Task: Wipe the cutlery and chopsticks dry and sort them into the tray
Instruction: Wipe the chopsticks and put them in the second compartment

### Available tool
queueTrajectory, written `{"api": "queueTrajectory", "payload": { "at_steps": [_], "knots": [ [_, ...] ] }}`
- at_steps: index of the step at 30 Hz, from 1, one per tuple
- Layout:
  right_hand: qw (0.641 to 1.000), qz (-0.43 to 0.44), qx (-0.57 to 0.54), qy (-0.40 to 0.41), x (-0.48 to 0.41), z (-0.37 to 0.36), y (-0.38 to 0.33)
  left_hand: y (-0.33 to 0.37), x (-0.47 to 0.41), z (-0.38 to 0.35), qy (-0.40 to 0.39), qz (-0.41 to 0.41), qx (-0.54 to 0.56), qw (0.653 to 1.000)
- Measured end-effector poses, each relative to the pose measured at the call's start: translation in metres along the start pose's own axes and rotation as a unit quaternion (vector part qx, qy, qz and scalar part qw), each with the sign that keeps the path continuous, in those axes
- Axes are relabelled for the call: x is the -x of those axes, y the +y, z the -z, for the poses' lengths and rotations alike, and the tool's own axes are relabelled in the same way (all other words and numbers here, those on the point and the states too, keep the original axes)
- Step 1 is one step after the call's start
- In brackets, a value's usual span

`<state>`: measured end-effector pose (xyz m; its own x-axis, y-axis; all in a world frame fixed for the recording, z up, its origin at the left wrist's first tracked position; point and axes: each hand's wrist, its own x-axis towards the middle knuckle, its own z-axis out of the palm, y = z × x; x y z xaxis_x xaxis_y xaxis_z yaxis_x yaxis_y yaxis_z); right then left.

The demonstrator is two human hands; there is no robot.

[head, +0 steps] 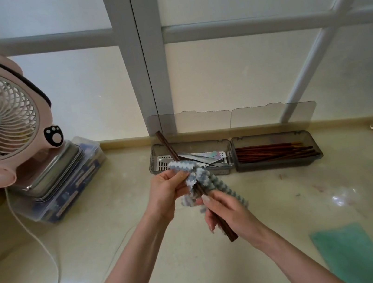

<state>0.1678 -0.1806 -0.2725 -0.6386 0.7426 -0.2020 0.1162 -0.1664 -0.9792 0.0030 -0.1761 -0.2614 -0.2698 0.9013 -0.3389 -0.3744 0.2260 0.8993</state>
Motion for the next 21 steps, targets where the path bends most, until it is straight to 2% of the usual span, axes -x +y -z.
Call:
{"api": "queueTrajectory", "payload": {
  "at_steps": [3,8,21],
  "knots": [
    [1.0,-0.011,0.028,-0.009,0.006,0.0,0.008,-0.002,-0.004,0.002,0.026,0.012,0.007,1.0],
    [0.997,-0.014,0.067,0.031,0.013,-0.005,0.012,-0.003,-0.009,0.004,0.035,0.044,0.016,0.998],
    [0.993,-0.019,0.109,0.03,0.04,0.001,0.018,0.018,-0.051,0.03,0.113,0.018,0.054,0.992]
  ]
}}
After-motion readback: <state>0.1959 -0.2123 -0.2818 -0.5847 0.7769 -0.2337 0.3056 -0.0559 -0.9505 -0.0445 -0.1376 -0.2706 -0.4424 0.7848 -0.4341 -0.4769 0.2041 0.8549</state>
